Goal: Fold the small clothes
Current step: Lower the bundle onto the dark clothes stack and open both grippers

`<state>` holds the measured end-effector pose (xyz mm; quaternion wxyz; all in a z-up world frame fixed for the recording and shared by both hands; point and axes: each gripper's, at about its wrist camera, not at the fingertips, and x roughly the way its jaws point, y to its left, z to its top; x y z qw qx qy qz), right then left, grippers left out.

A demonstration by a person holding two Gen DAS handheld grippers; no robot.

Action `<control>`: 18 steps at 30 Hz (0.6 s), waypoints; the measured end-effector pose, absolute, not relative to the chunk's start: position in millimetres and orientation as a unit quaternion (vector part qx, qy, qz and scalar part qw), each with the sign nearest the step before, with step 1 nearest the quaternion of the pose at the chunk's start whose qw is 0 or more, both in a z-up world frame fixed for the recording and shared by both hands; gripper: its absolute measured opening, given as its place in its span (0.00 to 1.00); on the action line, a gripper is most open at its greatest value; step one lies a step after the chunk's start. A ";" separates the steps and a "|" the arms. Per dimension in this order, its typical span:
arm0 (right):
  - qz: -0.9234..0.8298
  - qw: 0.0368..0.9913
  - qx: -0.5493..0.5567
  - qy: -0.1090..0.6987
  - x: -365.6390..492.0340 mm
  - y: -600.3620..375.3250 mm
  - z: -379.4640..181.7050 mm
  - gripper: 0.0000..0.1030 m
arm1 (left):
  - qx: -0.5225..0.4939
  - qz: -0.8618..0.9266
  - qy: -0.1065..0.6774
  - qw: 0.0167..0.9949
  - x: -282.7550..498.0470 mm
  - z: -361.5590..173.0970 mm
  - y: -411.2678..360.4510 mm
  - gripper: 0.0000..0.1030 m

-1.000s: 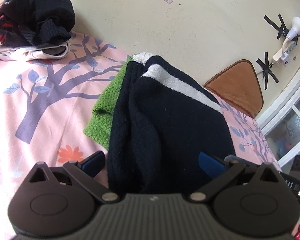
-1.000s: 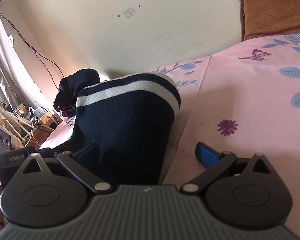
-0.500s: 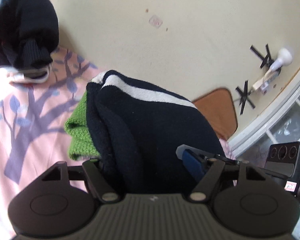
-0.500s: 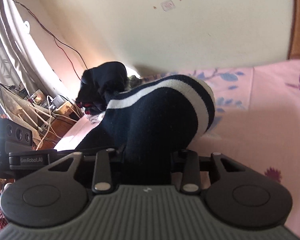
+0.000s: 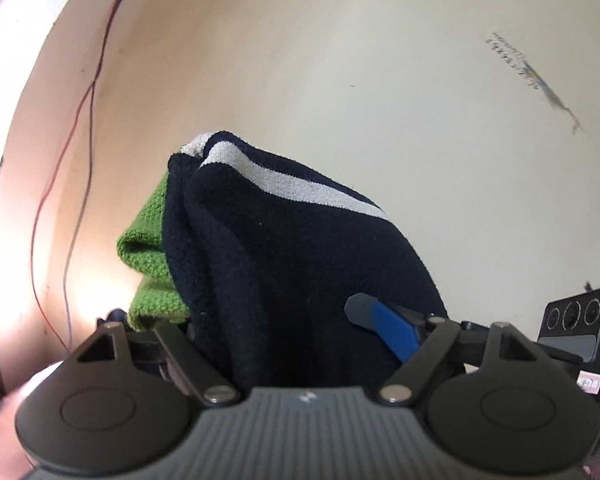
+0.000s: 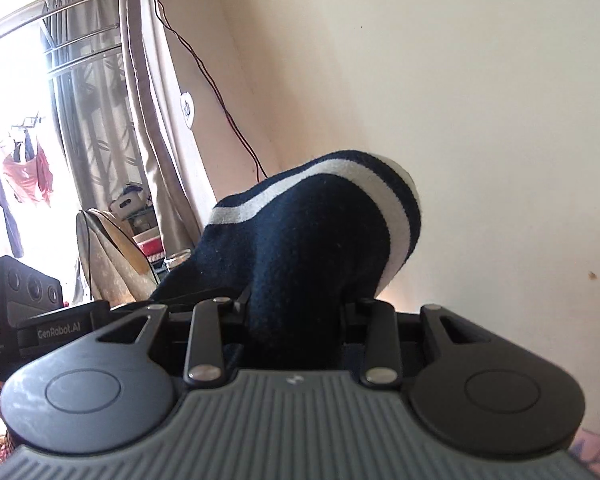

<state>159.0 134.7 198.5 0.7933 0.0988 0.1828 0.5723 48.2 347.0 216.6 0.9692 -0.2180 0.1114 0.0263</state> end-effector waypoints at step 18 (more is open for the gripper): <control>0.487 0.829 0.095 0.259 198.9 189.3 86.3 0.78 | -0.212 0.211 0.182 0.937 78.2 116.4 371.3 0.95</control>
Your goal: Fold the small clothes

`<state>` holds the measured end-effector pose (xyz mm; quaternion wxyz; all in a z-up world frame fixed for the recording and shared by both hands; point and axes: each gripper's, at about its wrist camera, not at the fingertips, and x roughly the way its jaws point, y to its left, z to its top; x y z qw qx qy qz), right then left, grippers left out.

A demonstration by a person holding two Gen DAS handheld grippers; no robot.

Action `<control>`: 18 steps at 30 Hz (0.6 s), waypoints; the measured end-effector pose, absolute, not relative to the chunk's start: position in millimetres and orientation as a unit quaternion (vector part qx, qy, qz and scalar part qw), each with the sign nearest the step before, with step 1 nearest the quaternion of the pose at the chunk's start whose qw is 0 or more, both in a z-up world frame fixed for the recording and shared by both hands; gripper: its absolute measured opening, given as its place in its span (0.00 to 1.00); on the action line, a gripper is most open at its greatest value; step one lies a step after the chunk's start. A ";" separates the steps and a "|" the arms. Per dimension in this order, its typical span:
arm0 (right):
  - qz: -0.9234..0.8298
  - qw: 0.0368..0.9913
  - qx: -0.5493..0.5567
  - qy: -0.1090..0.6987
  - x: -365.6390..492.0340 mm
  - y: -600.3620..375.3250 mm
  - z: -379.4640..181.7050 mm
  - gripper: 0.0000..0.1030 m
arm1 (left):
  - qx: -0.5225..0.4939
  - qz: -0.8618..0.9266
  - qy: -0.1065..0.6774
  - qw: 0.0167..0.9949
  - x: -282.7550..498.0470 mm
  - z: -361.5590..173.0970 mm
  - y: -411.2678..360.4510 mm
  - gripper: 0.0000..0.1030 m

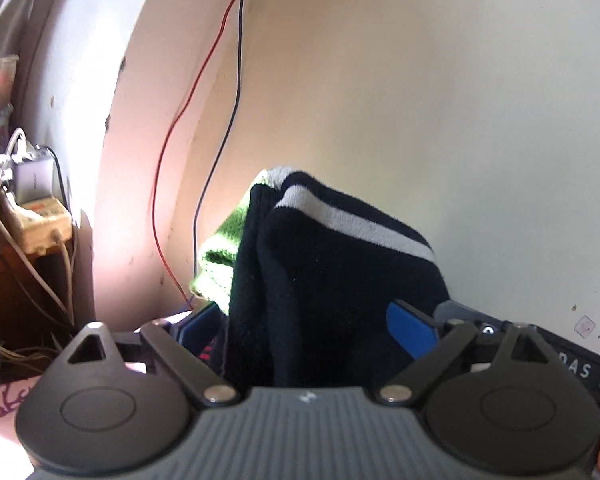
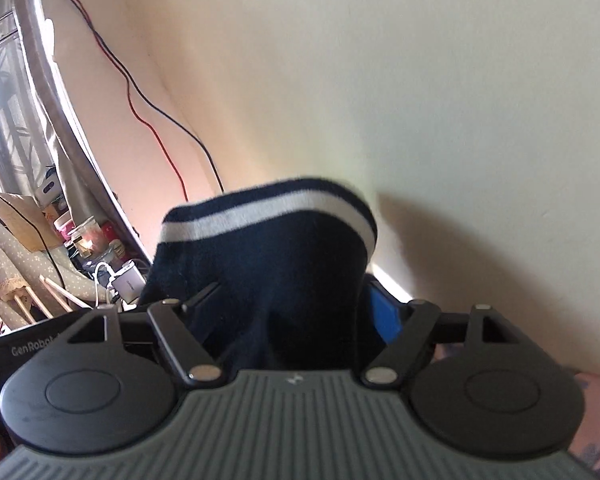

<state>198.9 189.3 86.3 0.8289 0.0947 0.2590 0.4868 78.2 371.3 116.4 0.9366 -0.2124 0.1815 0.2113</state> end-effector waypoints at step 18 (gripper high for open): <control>0.423 0.850 -0.001 0.314 3.7 -14.2 -3.3 0.87 | -0.112 0.325 0.256 0.904 -70.8 35.5 157.2 1.00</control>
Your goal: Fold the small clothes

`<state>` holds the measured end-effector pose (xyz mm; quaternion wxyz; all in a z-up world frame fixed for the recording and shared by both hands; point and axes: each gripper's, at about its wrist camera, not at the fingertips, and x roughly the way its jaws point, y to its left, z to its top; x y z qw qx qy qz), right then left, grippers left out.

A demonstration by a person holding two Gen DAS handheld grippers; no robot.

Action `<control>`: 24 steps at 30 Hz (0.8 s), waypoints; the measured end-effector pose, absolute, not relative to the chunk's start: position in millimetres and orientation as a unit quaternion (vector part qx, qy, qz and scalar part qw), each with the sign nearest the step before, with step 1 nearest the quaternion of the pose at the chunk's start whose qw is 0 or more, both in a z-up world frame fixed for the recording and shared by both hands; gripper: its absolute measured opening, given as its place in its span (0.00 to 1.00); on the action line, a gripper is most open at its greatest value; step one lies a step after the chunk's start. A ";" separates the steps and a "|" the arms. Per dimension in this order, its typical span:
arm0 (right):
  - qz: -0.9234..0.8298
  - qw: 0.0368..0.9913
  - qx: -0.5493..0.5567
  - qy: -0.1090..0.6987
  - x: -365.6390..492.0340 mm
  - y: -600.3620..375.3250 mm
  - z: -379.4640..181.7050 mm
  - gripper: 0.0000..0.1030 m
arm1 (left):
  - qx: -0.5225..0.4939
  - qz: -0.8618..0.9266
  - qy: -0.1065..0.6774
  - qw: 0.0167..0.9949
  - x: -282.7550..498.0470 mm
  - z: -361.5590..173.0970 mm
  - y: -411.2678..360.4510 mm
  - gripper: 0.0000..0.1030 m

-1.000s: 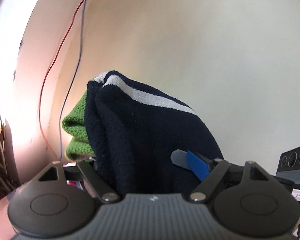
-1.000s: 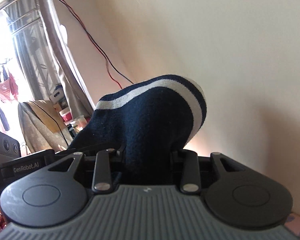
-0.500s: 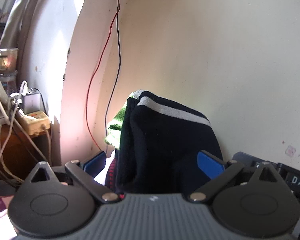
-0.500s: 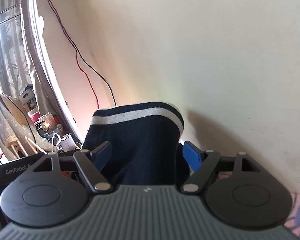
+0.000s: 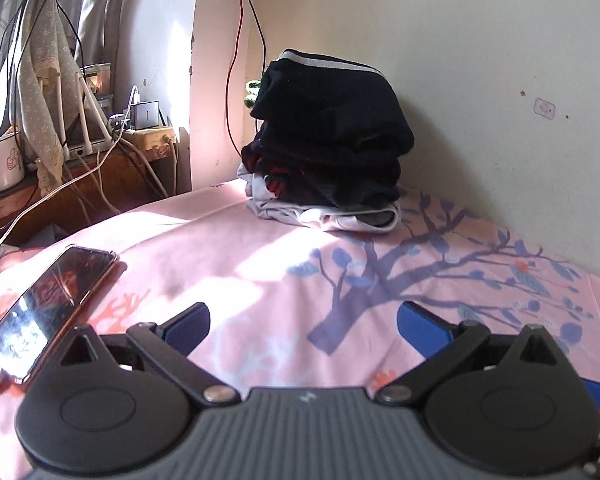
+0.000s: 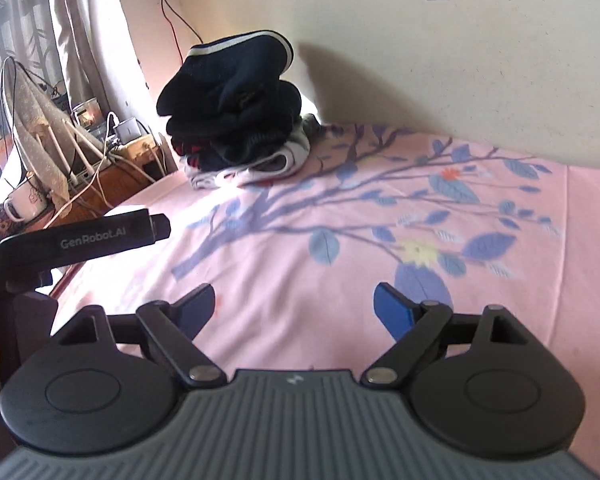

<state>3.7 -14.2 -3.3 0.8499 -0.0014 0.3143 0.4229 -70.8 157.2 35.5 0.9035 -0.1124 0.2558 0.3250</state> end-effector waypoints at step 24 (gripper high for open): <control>0.396 0.882 -0.006 0.256 -34.4 -58.4 -16.1 1.00 | -0.078 0.331 0.277 0.899 -80.8 15.3 96.4 1.00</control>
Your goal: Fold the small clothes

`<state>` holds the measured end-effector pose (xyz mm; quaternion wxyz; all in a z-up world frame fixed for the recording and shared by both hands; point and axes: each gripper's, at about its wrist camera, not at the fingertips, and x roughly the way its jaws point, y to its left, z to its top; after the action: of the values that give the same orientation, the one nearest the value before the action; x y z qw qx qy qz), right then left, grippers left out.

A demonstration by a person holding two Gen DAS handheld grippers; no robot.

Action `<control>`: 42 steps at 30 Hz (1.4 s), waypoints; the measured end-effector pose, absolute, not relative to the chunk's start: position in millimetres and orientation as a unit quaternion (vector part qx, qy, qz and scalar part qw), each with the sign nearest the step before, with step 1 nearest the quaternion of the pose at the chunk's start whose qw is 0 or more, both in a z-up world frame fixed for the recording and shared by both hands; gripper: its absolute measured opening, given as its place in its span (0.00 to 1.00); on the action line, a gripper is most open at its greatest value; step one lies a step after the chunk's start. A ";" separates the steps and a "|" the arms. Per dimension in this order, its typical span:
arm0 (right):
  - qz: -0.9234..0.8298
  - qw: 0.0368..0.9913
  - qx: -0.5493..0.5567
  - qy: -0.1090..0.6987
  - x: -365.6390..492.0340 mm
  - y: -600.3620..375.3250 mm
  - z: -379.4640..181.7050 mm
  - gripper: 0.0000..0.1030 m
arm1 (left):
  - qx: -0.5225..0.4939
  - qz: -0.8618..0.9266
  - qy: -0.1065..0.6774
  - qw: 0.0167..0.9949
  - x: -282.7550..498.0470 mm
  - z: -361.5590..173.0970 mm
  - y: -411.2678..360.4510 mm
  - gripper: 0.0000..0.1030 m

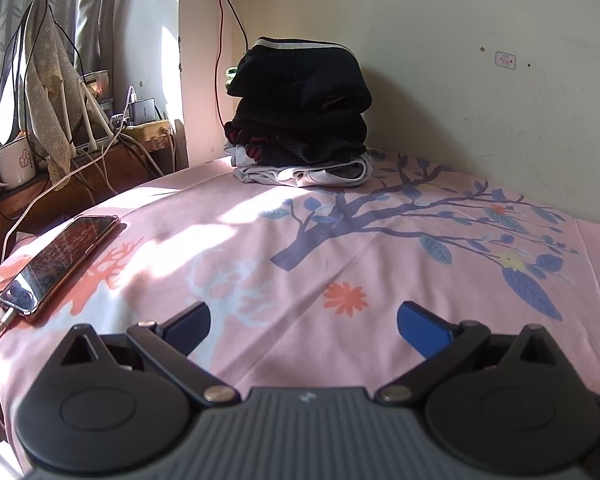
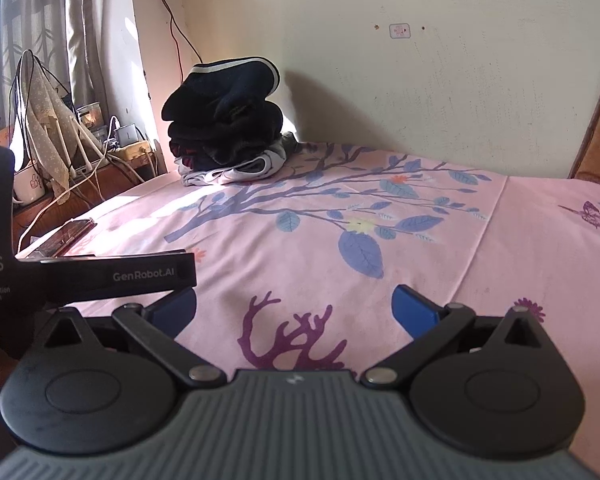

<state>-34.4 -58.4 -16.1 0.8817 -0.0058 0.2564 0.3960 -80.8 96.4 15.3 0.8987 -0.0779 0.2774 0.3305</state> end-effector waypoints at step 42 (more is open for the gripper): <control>0.395 0.871 0.012 0.291 -25.4 -65.6 -18.8 1.00 | -0.070 0.300 0.246 0.919 -87.5 18.7 87.6 1.00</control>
<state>-25.4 -65.6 -18.8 0.8709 0.0116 0.2914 0.3955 -87.5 87.6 18.7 0.9188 -0.0700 0.2465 0.3002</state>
